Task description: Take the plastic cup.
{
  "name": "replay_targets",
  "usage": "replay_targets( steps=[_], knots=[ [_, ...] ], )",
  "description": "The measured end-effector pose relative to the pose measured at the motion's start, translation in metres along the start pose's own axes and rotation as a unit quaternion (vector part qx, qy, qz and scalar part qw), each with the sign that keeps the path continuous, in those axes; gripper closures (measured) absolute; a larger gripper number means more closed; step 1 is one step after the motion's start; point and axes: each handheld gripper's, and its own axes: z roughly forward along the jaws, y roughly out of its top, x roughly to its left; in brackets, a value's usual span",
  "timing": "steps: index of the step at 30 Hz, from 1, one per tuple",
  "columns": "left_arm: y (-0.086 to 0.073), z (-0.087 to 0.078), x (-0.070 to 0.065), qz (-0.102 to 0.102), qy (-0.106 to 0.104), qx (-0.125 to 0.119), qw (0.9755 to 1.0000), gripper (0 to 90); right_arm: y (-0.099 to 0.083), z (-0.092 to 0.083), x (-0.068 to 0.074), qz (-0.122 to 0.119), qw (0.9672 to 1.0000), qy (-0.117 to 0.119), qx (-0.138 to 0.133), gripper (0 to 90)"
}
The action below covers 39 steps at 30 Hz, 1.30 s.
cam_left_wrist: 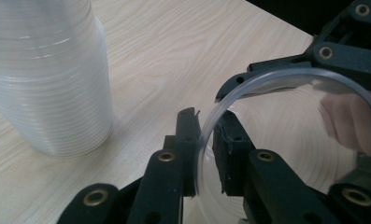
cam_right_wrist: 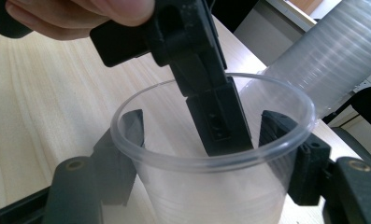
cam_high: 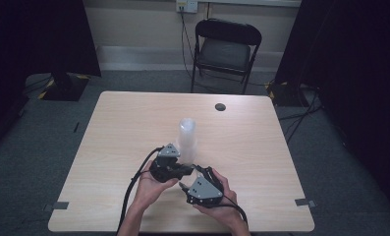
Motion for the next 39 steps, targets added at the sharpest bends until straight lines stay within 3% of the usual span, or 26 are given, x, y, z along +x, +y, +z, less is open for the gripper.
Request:
replay_targets(
  steps=[11, 12, 16, 22, 30, 39],
  knots=[
    [-0.002, -0.003, 0.001, 0.005, 0.025, -0.017, 0.9995, 71.7, -0.001, 0.0, -0.005, 0.033, 0.9994, -0.001, -0.008, 31.8],
    [-0.004, -0.004, -0.001, 0.006, 0.038, -0.025, 0.999, 65.0, -0.001, 0.0, -0.006, 0.039, 0.9992, 0.0, -0.009, 31.9],
    [-0.007, -0.005, -0.001, -0.002, 0.041, -0.042, 0.9983, 60.0, -0.002, -0.001, -0.008, 0.06, 0.9982, 0.004, -0.011, 32.0],
    [-0.008, -0.005, -0.003, 0.001, 0.052, -0.054, 0.9972, 54.9, -0.003, -0.001, -0.009, 0.071, 0.9974, 0.007, -0.011, 32.1],
    [-0.008, -0.004, -0.004, 0.003, 0.061, -0.056, 0.9965, 49.5, -0.004, -0.001, -0.011, 0.089, 0.9959, 0.012, -0.014, 32.2],
    [-0.009, -0.006, -0.002, -0.014, 0.073, -0.068, 0.9949, 41.4, -0.007, 0.001, -0.015, 0.108, 0.9941, 0.011, -0.003, 32.2]
  ],
)
